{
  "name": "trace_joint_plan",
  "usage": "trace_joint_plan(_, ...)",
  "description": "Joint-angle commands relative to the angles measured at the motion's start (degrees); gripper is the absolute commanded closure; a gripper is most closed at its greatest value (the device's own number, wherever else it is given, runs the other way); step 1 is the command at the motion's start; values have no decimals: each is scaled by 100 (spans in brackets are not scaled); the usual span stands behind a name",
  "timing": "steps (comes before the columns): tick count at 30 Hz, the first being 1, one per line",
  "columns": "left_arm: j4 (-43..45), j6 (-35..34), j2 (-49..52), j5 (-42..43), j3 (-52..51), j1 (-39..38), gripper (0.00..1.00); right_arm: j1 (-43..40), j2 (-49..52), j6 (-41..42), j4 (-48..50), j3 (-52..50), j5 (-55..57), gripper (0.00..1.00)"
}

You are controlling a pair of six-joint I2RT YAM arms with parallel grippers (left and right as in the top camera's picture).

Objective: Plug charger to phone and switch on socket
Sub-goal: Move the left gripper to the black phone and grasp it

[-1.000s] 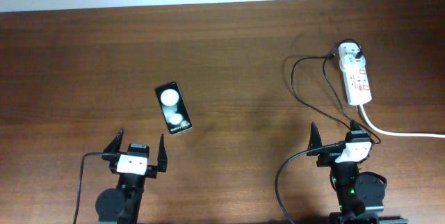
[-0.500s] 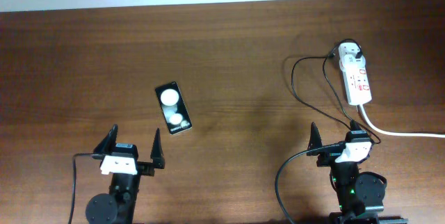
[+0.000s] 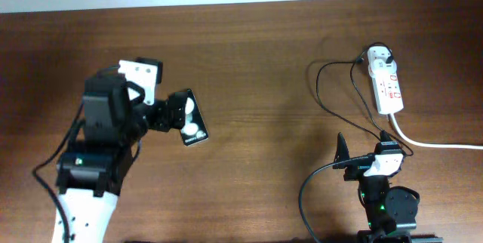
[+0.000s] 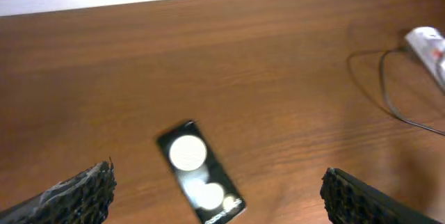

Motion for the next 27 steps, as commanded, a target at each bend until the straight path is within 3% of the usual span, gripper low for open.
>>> trace_joint_plan(1, -52, -35, 273, 984, 149, -39, 1, 46, -39, -22, -26, -31, 50, 1)
trace_joint_plan(3, 2, -37, 387, 1464, 149, -39, 2, 46, -39, -22, -26, -31, 50, 1)
trace_joint_plan(5, 79, -219, 404, 1296, 157, -39, 1, 46, -39, -22, -28, -31, 50, 1)
trace_joint_plan(8, 98, -1582, 413, -452, 393, -50, 1, 46, -39, -22, -26, -31, 50, 1)
trace_joint_plan(13, -737, -2011, 1478, -1882, 2022, -446, 1, 46, -39, -22, -28, -31, 50, 1)
trace_joint_plan(17, -2295, -3003, 3147, -1862, 3709, -446, 1, 46, -39, -22, -26, -31, 50, 1)
trace_joint_plan(27, -2793, -3134, 5204, -1344, 3650, -446, 1, 46, -39, -22, -28, -31, 50, 1)
